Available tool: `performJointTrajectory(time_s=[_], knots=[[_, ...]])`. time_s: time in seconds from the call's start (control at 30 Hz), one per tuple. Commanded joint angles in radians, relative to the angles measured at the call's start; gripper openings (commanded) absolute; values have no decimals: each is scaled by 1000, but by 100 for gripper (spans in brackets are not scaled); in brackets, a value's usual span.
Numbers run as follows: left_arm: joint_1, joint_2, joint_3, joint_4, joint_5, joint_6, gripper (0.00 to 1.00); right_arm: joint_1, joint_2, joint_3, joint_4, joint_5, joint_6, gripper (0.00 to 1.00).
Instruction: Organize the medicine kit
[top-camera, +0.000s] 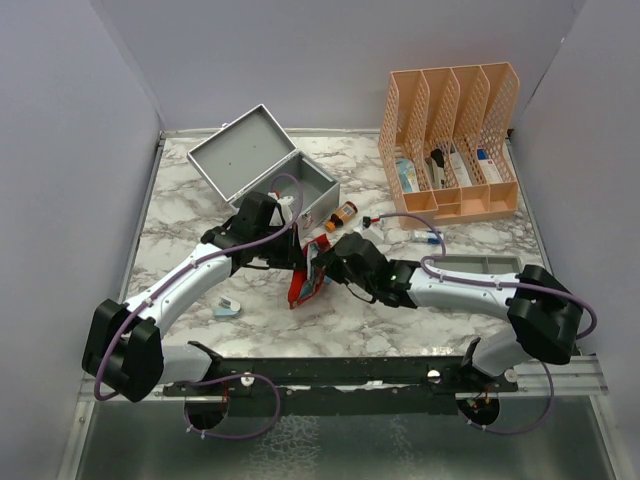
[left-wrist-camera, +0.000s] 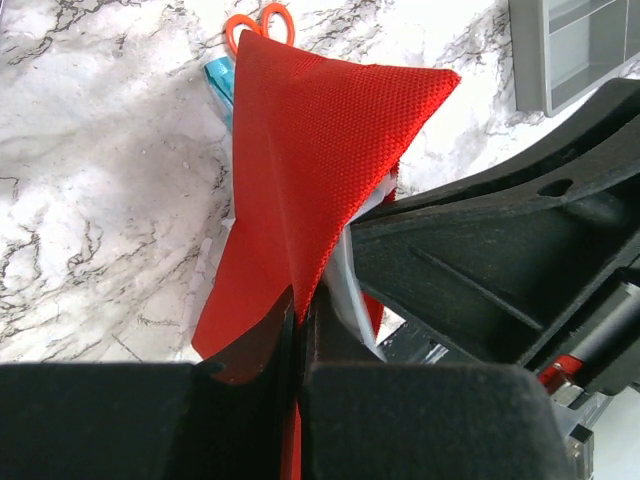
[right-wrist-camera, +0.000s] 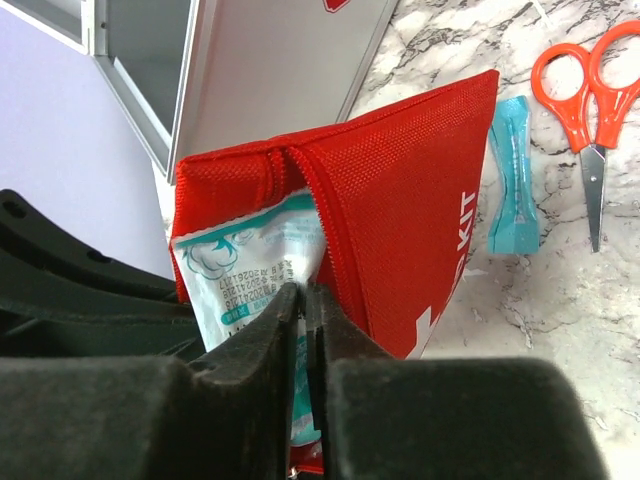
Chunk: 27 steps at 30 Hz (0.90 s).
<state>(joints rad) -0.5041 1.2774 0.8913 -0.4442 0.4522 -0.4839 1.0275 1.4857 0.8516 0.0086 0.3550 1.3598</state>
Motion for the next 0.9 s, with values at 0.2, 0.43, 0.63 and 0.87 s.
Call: performJointTrajectory(time_s=[0.2, 0.43, 0.63, 0.87], knots=[[-4, -27, -3, 15, 25, -3, 0, -2, 59, 35, -16, -31, -19, 16], [-4, -20, -3, 15, 25, -3, 0, -11, 30, 84, -162, -25, -13, 17], [-4, -14, -1, 15, 25, -3, 0, -10, -32, 128, -272, -3, -88, 19], [-4, -6, 4, 15, 25, -3, 0, -12, -42, 121, -314, -78, -132, 19]])
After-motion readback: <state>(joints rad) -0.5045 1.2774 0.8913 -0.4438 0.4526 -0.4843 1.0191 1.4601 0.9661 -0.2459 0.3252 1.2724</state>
